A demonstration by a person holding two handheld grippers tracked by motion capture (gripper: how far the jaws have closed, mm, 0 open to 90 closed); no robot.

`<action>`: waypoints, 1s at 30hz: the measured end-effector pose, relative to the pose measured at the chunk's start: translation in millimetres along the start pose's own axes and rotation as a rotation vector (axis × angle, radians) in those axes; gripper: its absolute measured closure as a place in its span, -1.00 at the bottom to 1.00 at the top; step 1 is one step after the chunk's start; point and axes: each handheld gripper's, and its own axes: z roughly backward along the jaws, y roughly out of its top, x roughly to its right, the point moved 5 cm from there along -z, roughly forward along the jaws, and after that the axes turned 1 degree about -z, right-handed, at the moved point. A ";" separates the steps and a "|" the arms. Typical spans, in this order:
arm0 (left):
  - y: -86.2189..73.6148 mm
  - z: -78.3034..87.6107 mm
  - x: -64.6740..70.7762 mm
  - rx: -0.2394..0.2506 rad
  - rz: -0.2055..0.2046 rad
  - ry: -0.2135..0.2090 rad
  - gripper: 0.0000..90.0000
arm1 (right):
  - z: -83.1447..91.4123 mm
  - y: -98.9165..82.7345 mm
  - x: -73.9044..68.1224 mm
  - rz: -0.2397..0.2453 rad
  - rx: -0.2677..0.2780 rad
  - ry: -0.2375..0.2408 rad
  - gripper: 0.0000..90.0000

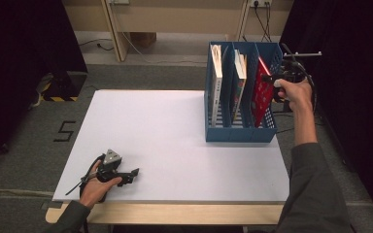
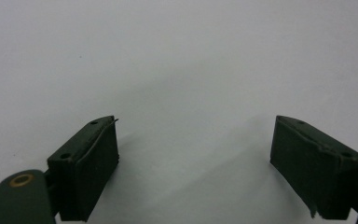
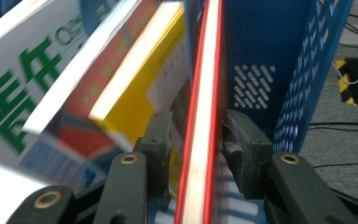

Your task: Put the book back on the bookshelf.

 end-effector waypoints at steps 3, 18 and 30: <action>0.0 -0.1 0.2 0.000 0.001 0.001 -0.68 | 8.2 -9.4 0.1 0.026 -0.005 0.021 0.44; -0.1 -0.3 0.5 -0.004 -0.003 0.005 -0.68 | 5.9 -19.3 -1.1 0.080 -0.001 -0.006 0.57; 0.0 -0.4 0.2 -0.001 0.000 0.000 -0.69 | -12.1 -5.8 -3.6 0.087 -0.013 -0.046 0.57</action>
